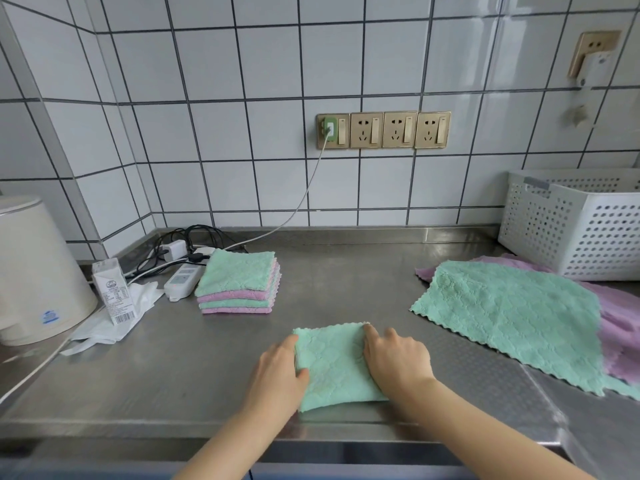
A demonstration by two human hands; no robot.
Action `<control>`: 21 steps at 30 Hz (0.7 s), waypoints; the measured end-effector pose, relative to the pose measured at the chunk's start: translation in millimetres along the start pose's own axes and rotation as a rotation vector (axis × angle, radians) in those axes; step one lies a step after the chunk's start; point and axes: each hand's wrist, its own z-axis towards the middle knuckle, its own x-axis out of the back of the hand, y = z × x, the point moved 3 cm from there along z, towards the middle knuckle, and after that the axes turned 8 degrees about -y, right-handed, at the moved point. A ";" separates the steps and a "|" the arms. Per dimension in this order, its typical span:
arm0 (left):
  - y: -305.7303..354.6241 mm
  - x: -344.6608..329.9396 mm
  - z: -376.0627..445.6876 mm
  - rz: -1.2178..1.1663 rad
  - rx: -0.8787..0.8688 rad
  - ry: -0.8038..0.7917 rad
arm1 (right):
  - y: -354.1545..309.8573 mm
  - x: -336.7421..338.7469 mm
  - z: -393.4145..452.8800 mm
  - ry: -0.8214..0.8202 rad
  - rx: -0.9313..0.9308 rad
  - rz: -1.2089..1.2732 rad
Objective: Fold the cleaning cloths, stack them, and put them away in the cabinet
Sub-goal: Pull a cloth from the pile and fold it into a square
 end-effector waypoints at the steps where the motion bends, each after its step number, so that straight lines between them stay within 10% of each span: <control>1: -1.2 1.0 0.2 -0.179 0.024 -0.042 | -0.2 -1.4 -0.7 -0.011 0.000 -0.005; 6: 3.7 7.5 2.2 -1.306 0.333 -0.143 | 0.2 -2.8 -1.2 -0.031 -0.013 0.014; 13: 9.3 7.4 -4.0 -1.063 0.156 -0.207 | 6.0 1.0 -3.9 -0.015 -0.131 0.237; 21: -6.1 55.6 37.1 -1.219 -0.089 -0.009 | -24.4 40.7 31.4 -0.086 -0.090 1.079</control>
